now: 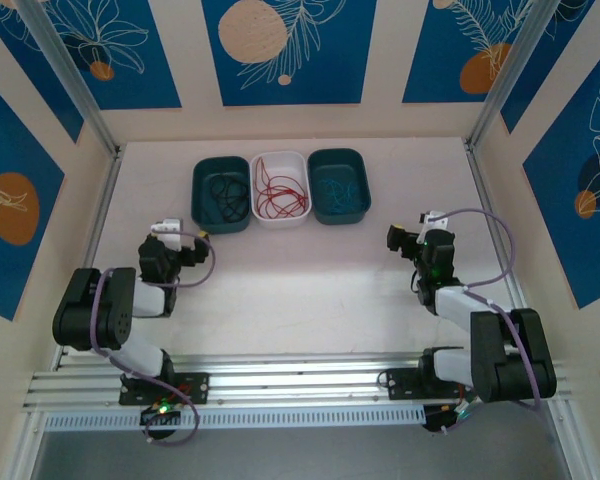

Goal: Untangle the cables

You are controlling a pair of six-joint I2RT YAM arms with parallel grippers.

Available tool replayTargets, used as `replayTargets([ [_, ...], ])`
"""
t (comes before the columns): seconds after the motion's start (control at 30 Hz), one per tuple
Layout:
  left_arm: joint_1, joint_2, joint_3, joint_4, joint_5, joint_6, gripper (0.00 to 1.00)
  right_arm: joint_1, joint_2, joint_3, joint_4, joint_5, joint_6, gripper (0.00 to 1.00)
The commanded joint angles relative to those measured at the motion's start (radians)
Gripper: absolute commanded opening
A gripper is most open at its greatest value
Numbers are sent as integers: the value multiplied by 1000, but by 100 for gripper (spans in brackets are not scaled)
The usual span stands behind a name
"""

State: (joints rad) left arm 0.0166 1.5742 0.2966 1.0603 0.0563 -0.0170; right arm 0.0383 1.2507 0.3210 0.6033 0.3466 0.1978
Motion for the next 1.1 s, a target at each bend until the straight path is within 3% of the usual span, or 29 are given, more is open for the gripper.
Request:
replayTargets([
  [0.0, -6, -7, 45, -53, 17, 3, 100, -6, 19, 10, 83, -11, -32, 99],
  [0.47, -9, -6, 37, -38, 26, 6, 100, -18, 274, 69, 257, -118, -64, 99],
  [0.57, -9, -6, 41, -44, 32, 9, 100, -44, 272, 105, 181, -319, -109, 99],
  [0.63, -9, -8, 41, -46, 33, 11, 100, -74, 275, 93, 212, -383, -96, 99],
  [0.9, -9, -5, 59, -74, 134, 49, 100, -61, 272, 97, 198, -354, -103, 99],
  [1.07, -10, -6, 55, -71, 107, 39, 100, -57, 271, 97, 198, -346, -105, 99],
])
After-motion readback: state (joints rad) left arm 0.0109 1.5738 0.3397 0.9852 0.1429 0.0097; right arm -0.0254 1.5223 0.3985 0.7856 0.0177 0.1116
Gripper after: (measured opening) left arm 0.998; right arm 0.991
